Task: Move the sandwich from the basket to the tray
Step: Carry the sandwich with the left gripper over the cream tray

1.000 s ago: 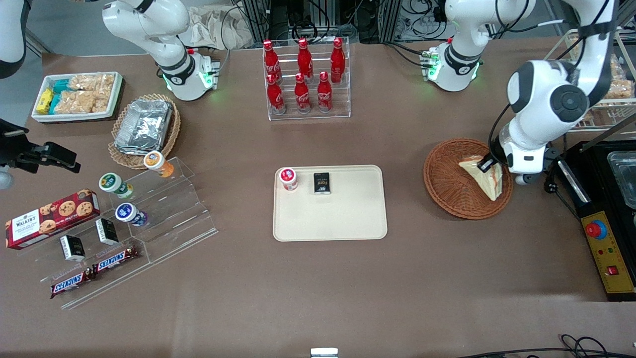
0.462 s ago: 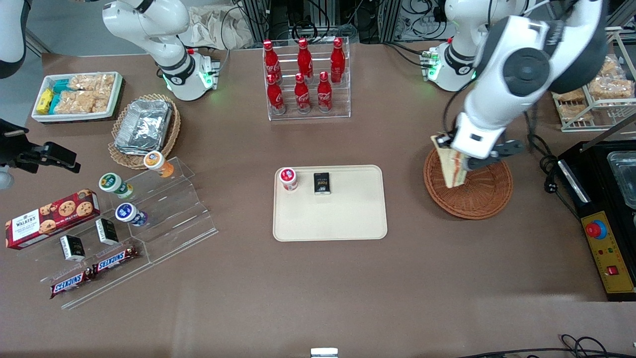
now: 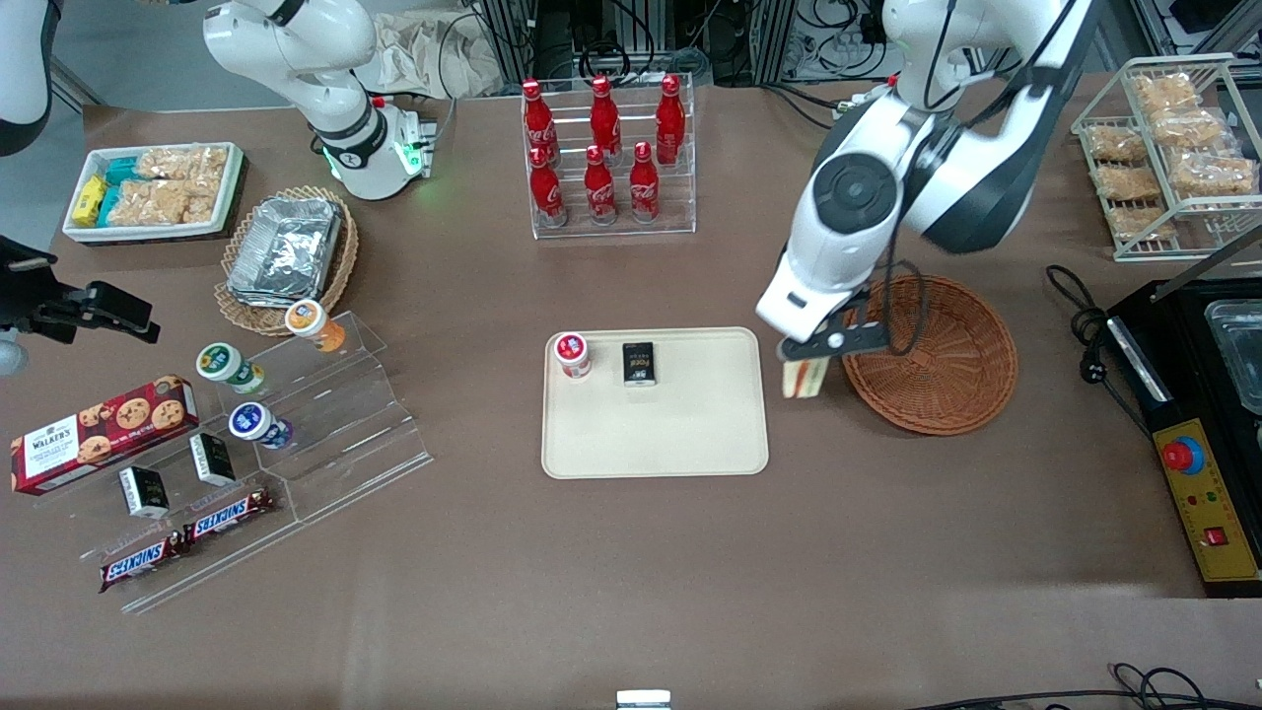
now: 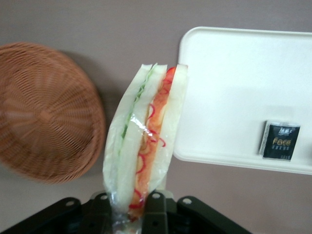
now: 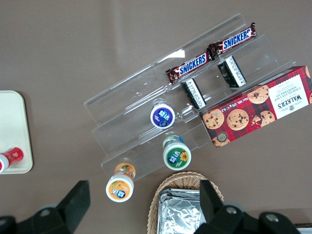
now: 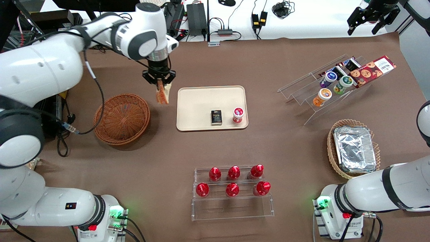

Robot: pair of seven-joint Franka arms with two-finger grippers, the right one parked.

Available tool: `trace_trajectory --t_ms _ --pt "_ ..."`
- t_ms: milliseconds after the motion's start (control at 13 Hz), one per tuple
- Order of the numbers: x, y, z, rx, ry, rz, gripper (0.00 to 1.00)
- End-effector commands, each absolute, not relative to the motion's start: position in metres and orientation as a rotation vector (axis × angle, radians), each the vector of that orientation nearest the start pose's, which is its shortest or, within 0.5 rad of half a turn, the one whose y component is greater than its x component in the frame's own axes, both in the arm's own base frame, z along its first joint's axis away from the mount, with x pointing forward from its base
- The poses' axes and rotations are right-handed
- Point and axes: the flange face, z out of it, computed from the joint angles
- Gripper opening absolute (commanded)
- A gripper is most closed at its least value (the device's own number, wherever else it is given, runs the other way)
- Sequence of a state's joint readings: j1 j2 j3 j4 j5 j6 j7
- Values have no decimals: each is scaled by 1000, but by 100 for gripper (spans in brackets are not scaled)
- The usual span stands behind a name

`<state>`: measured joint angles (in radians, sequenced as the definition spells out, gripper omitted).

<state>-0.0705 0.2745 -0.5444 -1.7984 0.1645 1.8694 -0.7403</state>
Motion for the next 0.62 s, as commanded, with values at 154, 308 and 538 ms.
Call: trace_trajectory --t_ms 154,308,538 --pt "530 -367 323 -3030 -46 156 0" --pt "533 -374 293 -3031 -85 118 0" --pt "534 -390 265 -3023 -90 100 0"
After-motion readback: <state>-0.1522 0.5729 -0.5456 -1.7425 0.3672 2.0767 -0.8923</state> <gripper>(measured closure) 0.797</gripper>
